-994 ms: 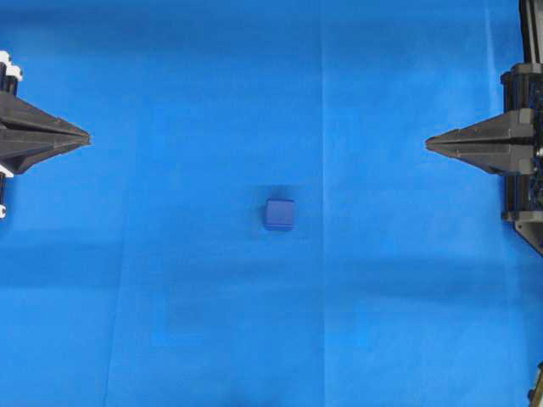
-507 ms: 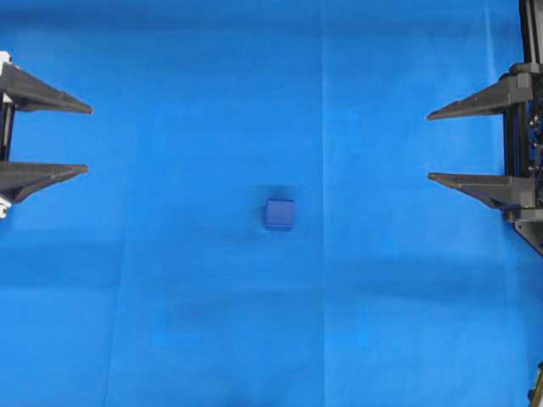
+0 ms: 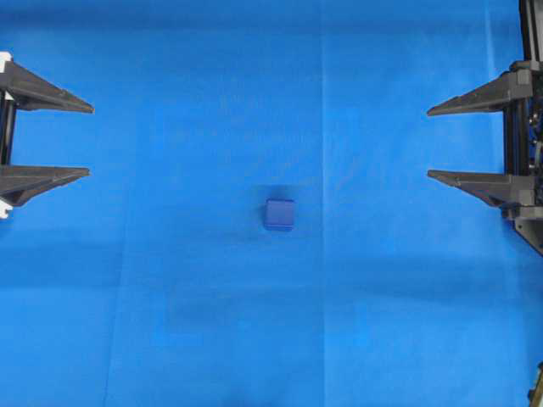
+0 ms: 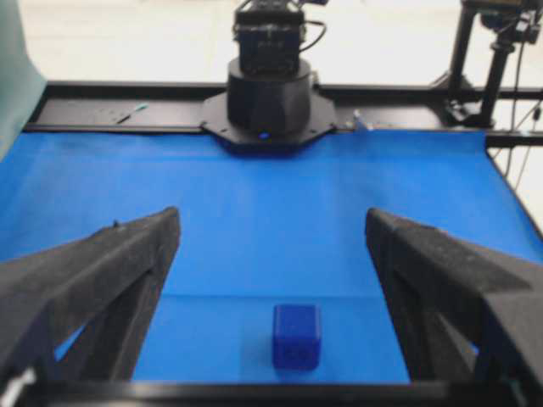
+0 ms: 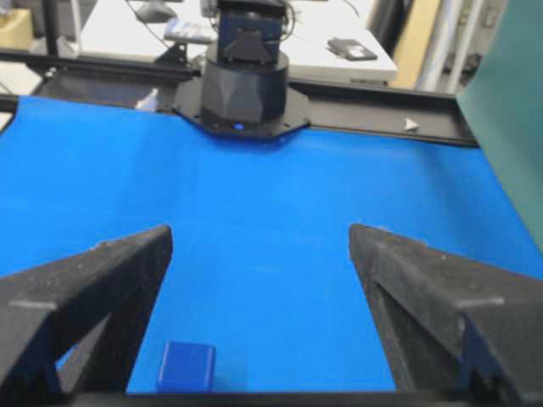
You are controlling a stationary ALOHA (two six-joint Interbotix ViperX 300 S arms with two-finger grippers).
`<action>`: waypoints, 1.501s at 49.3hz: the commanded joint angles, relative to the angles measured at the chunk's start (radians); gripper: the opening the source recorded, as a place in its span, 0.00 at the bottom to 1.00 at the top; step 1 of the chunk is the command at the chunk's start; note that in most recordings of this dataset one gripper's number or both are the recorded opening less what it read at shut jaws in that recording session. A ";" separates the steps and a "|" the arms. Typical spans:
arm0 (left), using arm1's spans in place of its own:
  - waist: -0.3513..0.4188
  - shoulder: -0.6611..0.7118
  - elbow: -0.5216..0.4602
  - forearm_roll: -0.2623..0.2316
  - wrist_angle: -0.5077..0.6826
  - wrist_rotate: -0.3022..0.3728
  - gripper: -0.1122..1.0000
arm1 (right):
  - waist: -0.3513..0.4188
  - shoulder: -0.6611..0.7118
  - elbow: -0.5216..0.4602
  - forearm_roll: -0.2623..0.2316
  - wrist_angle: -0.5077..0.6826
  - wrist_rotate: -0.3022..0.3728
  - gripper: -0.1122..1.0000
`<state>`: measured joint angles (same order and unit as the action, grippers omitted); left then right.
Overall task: Handover the blue block to the right arm after grasping it with the left arm, then place it in the designated position.
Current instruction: 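Open both grippers wide at their start positions, then move the open left gripper toward the blue cube and lower it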
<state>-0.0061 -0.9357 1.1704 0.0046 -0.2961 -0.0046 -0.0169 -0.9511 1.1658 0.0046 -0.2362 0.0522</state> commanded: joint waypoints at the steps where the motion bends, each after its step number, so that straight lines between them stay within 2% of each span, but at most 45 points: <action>1: -0.002 0.051 -0.026 0.003 -0.040 -0.002 0.94 | -0.009 0.009 -0.028 0.003 -0.009 0.000 0.96; 10: -0.002 0.196 -0.072 0.003 -0.123 -0.002 0.94 | -0.018 0.017 -0.026 0.002 -0.009 0.000 0.96; 21: -0.002 0.397 -0.175 0.002 -0.212 -0.002 0.94 | -0.020 0.023 -0.025 0.003 -0.018 0.000 0.96; 42: -0.002 0.727 -0.472 0.002 -0.216 0.009 0.94 | -0.020 0.037 -0.021 0.003 -0.034 0.000 0.96; 55: -0.002 0.836 -0.600 0.002 -0.167 0.009 0.93 | -0.020 0.041 -0.021 0.003 -0.044 0.000 0.96; 67: -0.002 0.854 -0.635 0.003 -0.089 -0.002 0.93 | -0.020 0.043 -0.021 0.003 -0.044 0.000 0.96; 74: -0.002 0.862 -0.673 -0.002 0.055 -0.043 0.93 | -0.020 0.044 -0.021 0.003 -0.041 0.000 0.96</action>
<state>-0.0061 -0.0660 0.5415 0.0046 -0.3037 -0.0322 -0.0353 -0.9143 1.1658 0.0046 -0.2684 0.0522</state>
